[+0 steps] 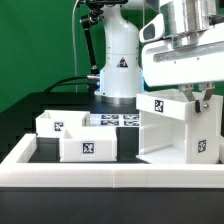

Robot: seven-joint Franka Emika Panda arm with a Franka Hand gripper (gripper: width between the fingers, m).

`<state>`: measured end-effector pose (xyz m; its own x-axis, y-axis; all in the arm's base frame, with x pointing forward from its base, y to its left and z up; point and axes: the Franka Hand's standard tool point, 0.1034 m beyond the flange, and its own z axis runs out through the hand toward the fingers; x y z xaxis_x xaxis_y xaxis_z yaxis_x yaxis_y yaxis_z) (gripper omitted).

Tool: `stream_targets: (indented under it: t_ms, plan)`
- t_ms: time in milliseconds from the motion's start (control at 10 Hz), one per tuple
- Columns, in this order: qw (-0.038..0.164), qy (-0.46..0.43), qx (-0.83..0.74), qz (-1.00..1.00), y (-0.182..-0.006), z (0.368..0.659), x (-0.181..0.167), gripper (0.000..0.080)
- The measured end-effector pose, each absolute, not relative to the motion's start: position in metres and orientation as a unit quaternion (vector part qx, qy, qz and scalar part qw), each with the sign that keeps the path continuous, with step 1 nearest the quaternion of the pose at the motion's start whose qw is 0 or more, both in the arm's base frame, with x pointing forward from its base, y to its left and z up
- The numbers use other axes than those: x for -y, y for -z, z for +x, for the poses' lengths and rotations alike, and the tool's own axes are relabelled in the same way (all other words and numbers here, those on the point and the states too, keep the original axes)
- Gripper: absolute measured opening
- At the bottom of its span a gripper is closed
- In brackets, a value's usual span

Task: Assemble drawer

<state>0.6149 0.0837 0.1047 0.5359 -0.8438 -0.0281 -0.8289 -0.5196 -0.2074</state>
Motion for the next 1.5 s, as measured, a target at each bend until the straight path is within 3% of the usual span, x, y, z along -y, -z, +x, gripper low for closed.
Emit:
stream_targets:
  t_ms: [500,900,1400,1500]
  plan:
    - [0.117,0.014,-0.592,-0.797,-0.106,0.619,-0.077,0.0048]
    - [0.133,-0.017,-0.686,-0.715,-0.103,0.646,-0.075,0.0047]
    - [0.13,-0.029,-0.692,-0.709,-0.101,0.649,-0.081,0.0047]
    - [0.13,-0.029,-0.691,-0.711,-0.101,0.649,-0.081,0.0143]
